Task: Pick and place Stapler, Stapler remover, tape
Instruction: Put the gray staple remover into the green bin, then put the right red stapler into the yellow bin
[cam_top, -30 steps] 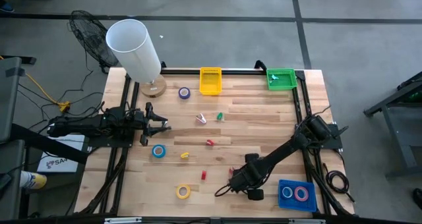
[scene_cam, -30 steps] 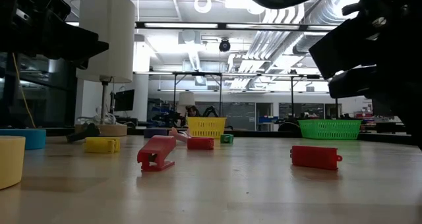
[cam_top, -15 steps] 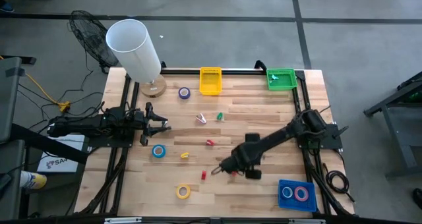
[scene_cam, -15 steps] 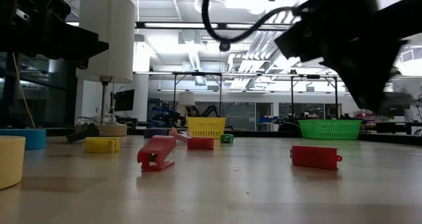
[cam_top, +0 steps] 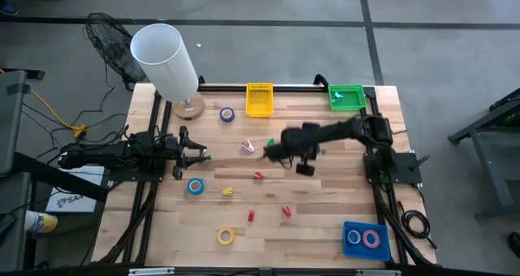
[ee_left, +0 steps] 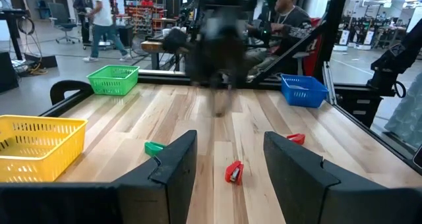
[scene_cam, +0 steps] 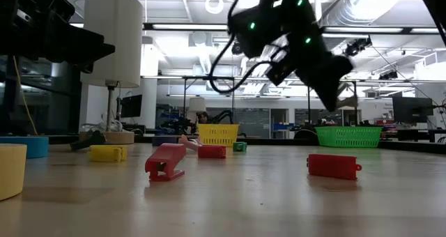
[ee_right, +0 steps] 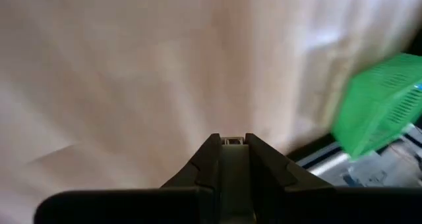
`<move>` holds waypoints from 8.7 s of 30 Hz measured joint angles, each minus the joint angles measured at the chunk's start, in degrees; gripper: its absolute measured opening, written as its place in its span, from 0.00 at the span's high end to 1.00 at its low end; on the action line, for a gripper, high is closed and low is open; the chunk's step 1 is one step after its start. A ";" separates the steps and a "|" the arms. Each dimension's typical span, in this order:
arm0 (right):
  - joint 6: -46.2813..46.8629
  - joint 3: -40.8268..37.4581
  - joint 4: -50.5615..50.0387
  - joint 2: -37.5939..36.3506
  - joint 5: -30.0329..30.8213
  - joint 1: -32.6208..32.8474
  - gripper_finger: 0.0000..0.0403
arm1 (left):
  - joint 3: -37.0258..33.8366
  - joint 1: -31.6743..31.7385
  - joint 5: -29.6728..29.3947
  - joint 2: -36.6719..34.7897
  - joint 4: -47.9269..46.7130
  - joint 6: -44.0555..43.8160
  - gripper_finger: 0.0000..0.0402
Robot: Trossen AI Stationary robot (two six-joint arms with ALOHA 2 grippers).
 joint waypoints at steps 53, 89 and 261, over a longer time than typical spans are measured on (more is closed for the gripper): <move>-17.06 -20.26 41.04 -20.92 -2.00 -60.24 0.80 | -0.02 0.00 0.01 0.00 0.00 -0.01 0.57; -12.98 -20.20 40.25 -24.01 -20.17 -35.82 0.74 | -0.02 0.00 0.01 0.00 0.00 -0.01 0.57; 27.57 -38.27 84.92 -8.35 14.47 38.87 0.89 | -0.02 0.00 0.01 0.00 0.00 -0.01 0.57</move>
